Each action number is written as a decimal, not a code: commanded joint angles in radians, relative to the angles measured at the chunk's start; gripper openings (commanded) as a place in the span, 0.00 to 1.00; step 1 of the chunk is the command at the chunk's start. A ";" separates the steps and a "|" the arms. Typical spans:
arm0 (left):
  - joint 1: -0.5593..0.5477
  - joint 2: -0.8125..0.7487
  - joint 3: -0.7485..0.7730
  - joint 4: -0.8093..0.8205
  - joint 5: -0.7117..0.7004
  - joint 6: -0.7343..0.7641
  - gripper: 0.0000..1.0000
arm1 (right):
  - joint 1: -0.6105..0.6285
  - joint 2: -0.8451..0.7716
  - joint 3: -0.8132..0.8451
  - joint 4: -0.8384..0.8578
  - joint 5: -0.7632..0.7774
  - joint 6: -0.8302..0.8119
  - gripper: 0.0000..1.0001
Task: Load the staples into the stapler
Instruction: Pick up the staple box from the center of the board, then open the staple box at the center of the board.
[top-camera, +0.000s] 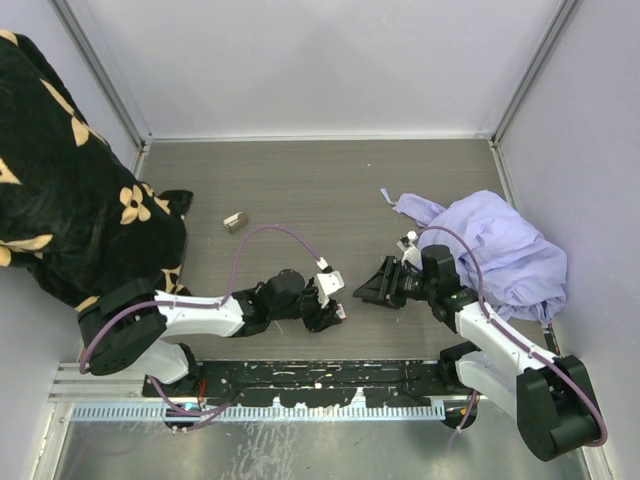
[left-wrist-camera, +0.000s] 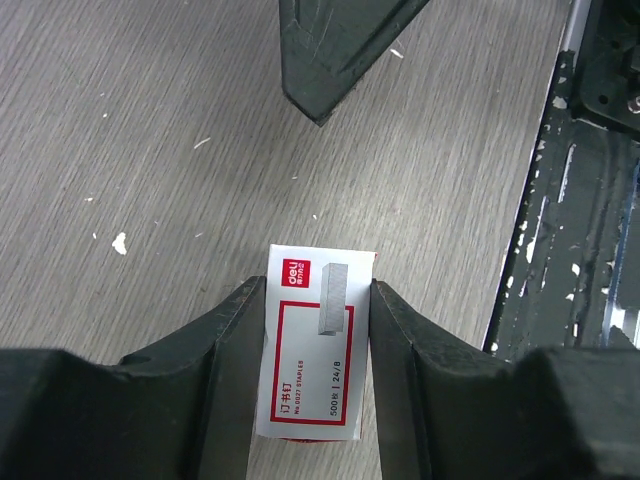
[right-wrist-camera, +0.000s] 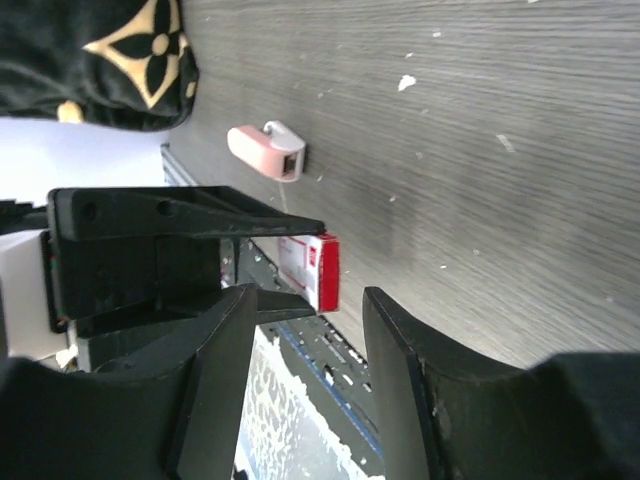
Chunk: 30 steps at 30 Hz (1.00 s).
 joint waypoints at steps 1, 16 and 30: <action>0.000 -0.049 -0.015 0.098 0.039 -0.020 0.43 | 0.021 0.024 -0.007 0.176 -0.118 0.059 0.52; 0.000 -0.073 -0.047 0.146 0.063 -0.021 0.44 | 0.124 0.164 0.023 0.210 -0.139 0.043 0.47; -0.002 -0.068 -0.046 0.139 0.065 -0.018 0.44 | 0.153 0.182 0.044 0.227 -0.113 0.056 0.40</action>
